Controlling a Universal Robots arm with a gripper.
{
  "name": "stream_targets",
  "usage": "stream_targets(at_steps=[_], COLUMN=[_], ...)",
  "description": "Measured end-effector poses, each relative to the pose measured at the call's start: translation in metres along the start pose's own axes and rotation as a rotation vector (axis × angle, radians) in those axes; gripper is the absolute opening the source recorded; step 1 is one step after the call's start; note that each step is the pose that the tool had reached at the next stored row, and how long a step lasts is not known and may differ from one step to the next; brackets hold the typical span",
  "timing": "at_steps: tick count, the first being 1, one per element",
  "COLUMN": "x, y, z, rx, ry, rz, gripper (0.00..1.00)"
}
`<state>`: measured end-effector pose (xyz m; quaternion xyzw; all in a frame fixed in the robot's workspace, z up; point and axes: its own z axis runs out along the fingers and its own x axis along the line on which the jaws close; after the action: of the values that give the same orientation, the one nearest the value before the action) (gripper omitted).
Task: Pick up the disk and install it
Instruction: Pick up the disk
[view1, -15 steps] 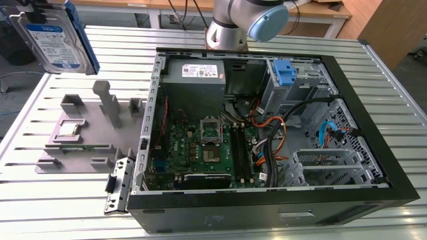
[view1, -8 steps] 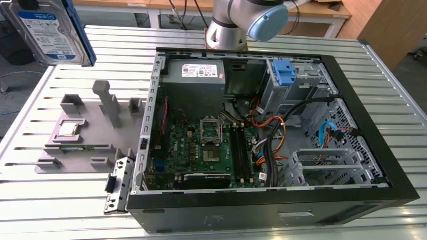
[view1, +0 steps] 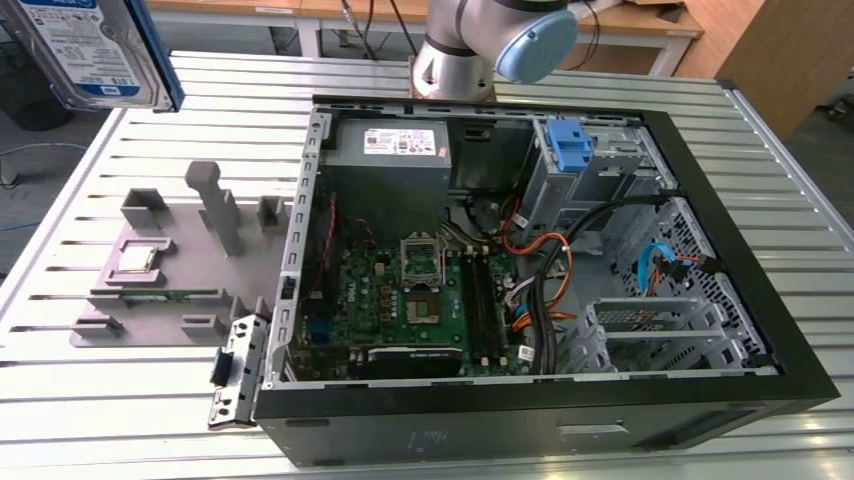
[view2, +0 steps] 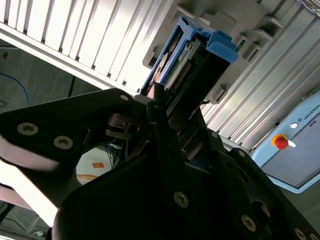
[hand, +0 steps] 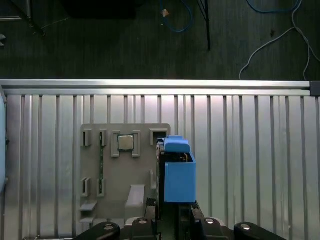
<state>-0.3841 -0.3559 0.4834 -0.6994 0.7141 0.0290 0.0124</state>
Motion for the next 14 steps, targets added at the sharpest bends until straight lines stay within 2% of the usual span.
stream_targets(at_steps=[9,14], x=[-0.001,-0.001], y=[0.0003,0.0003], z=[-0.0163,-0.0166], rx=[-0.0002,0.0], ry=[0.0001,0.0], rz=[0.0,0.0], gripper=[0.35,0.35])
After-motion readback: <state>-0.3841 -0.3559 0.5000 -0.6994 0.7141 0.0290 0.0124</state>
